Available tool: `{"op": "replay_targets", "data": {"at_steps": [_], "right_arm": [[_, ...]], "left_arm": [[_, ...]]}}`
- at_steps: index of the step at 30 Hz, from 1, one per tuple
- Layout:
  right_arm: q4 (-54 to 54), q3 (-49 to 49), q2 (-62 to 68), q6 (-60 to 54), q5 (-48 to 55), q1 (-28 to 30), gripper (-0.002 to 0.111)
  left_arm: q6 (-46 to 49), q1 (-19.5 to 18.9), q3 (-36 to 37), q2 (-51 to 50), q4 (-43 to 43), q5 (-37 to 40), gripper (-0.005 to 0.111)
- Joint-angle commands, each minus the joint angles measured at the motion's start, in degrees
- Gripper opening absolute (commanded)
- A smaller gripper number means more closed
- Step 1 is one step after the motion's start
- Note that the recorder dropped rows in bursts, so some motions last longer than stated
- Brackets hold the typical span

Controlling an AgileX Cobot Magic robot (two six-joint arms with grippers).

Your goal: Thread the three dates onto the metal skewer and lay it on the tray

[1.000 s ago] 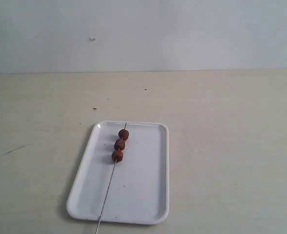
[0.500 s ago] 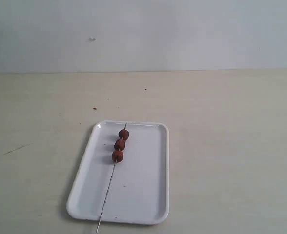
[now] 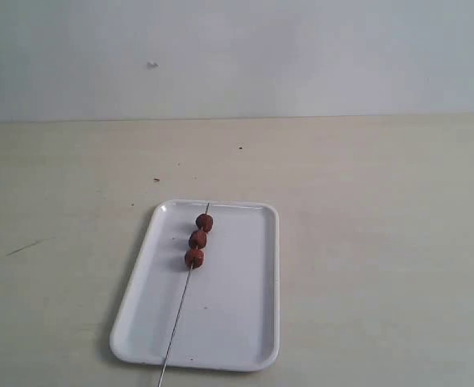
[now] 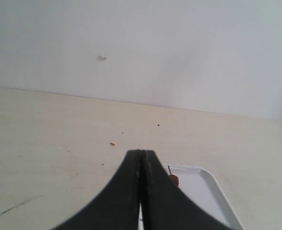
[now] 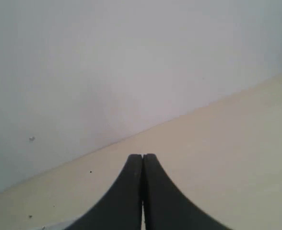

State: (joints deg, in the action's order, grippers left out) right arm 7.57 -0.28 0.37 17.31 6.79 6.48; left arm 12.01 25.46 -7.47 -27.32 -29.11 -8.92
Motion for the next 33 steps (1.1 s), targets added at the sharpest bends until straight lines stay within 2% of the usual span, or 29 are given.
{"op": "replay_targets", "data": {"at_steps": [1, 10, 14, 16, 20, 26, 30, 33], "right_arm": [[-1.2, 0.3, -0.4, 3.8, 0.4, 0.2, 0.000], [-1.2, 0.3, -0.4, 3.7, 0.4, 0.2, 0.000], [-1.2, 0.3, -0.4, 3.7, 0.4, 0.2, 0.000], [-1.2, 0.3, -0.4, 3.7, 0.4, 0.2, 0.000], [-1.2, 0.3, -0.4, 3.7, 0.4, 0.2, 0.000], [-1.2, 0.3, -0.4, 3.7, 0.4, 0.2, 0.000], [-1.2, 0.3, -0.4, 3.7, 0.4, 0.2, 0.000], [-1.2, 0.3, -0.4, 3.7, 0.4, 0.2, 0.000]], "left_arm": [[-0.3, 0.3, 0.2, 0.2, 0.0, -0.3, 0.000], [0.0, 0.3, 0.2, 0.2, 0.0, -0.3, 0.000], [7.2, 0.3, 0.9, 1.0, 0.4, 1.2, 0.000], [13.5, -2.1, 3.2, 4.8, 0.4, 1.8, 0.000], [14.8, -8.3, 7.5, 11.8, 0.4, -0.8, 0.000], [17.5, -17.2, 7.5, 20.8, 0.1, 9.5, 0.000], [17.5, -20.7, 7.5, 24.6, 0.2, 10.8, 0.000], [17.5, -21.5, 7.5, 25.9, 0.2, 10.8, 0.000]]}}
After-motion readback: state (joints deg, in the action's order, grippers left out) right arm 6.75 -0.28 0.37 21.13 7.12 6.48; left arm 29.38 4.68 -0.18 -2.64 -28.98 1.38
